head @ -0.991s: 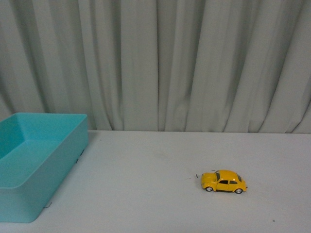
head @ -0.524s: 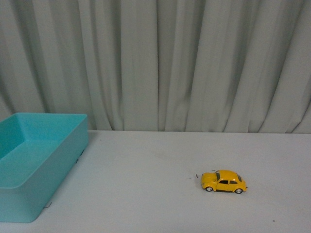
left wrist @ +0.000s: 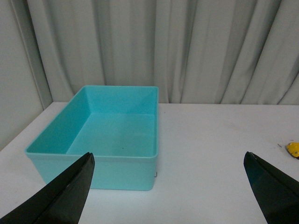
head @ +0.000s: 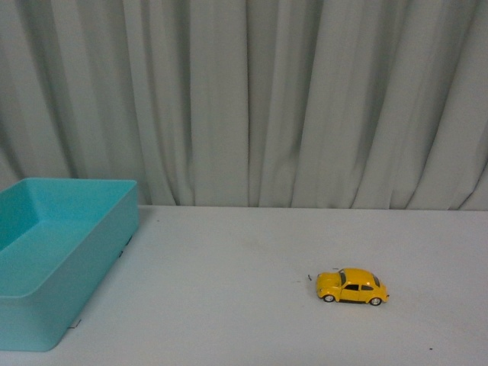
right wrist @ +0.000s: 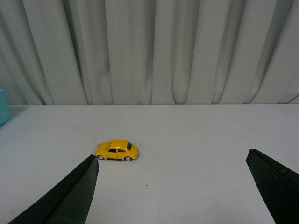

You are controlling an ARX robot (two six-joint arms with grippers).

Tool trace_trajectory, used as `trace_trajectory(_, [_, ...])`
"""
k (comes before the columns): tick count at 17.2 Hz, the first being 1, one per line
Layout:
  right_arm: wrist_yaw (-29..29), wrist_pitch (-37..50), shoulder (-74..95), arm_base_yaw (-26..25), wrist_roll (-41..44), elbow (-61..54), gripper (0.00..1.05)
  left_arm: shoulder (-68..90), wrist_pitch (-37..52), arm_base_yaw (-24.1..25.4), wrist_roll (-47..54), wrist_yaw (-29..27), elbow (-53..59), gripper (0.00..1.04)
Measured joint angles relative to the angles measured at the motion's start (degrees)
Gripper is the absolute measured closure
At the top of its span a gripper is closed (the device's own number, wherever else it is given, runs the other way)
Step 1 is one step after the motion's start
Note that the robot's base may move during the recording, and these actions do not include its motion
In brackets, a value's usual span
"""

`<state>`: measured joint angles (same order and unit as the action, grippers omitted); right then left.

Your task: Wind up and store yellow beetle toy

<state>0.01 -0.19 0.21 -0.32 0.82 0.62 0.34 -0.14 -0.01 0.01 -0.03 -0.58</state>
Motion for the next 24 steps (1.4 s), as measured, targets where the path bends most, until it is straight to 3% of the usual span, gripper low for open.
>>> trace_trajectory(24, [0.0,0.0,0.0,0.0,0.0,0.0,0.07,0.0,0.0,0.0,0.0,0.0,0.0,0.07])
